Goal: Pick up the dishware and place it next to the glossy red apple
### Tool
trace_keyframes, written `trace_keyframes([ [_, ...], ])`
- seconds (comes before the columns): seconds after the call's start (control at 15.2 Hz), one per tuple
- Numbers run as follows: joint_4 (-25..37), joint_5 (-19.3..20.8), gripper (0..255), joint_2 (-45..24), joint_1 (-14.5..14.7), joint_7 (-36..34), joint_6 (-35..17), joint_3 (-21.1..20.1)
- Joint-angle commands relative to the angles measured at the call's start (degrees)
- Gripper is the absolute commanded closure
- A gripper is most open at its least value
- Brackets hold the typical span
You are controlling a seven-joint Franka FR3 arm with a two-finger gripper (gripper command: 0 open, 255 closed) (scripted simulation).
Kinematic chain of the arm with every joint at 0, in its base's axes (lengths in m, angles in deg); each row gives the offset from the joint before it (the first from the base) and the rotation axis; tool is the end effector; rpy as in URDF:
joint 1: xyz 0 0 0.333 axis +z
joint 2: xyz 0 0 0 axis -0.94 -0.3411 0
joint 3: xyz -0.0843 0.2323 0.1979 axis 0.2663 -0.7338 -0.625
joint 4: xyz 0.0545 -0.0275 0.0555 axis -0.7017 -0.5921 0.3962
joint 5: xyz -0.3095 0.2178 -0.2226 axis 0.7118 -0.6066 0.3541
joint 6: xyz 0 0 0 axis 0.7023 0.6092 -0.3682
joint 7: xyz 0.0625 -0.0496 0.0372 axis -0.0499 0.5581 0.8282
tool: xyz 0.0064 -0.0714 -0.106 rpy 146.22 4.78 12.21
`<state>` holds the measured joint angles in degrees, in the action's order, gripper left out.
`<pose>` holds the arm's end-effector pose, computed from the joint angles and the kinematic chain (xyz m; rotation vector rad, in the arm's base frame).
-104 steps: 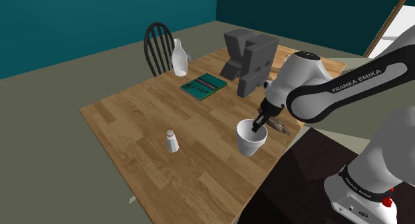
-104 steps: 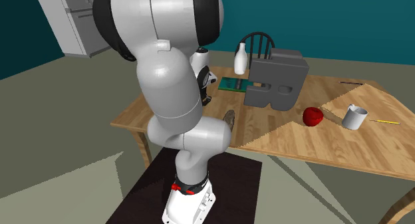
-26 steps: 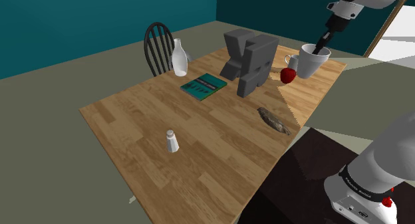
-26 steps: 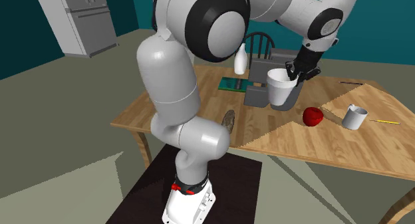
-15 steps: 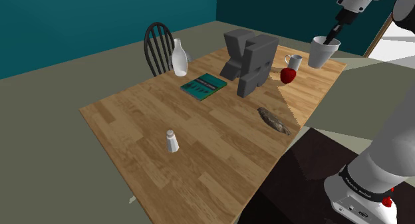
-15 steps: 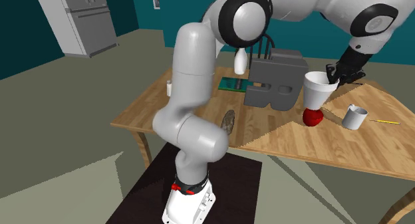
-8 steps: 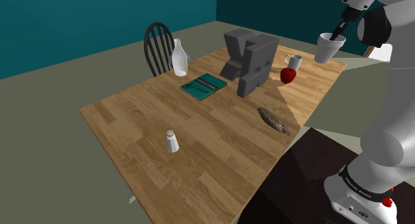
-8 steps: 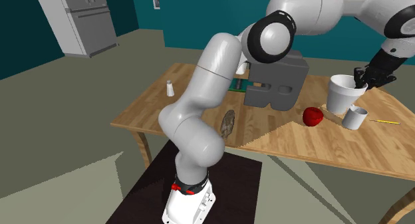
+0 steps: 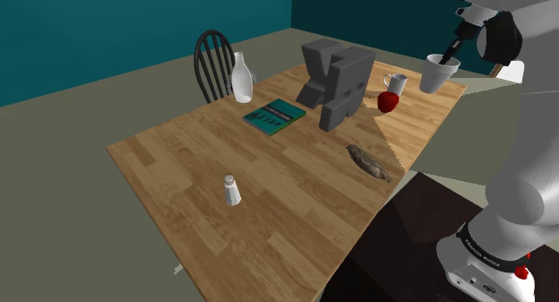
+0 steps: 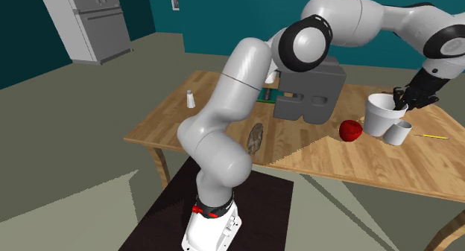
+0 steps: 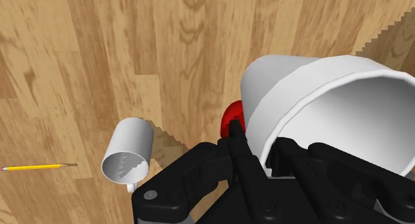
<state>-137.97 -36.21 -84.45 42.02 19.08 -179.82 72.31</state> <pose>0.4201 -0.6132 0.4525 -2.9994 -0.1905 -0.2918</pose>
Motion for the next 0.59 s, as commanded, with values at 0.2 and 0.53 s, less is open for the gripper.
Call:
trace_keyframes([
  [0.2, -3.8, -0.4, 255, -0.1, 0.9, 1.2, -3.6, -0.1],
  [0.53, -6.9, -1.0, 255, -0.7, 1.5, 2.4, -6.8, -0.5],
])
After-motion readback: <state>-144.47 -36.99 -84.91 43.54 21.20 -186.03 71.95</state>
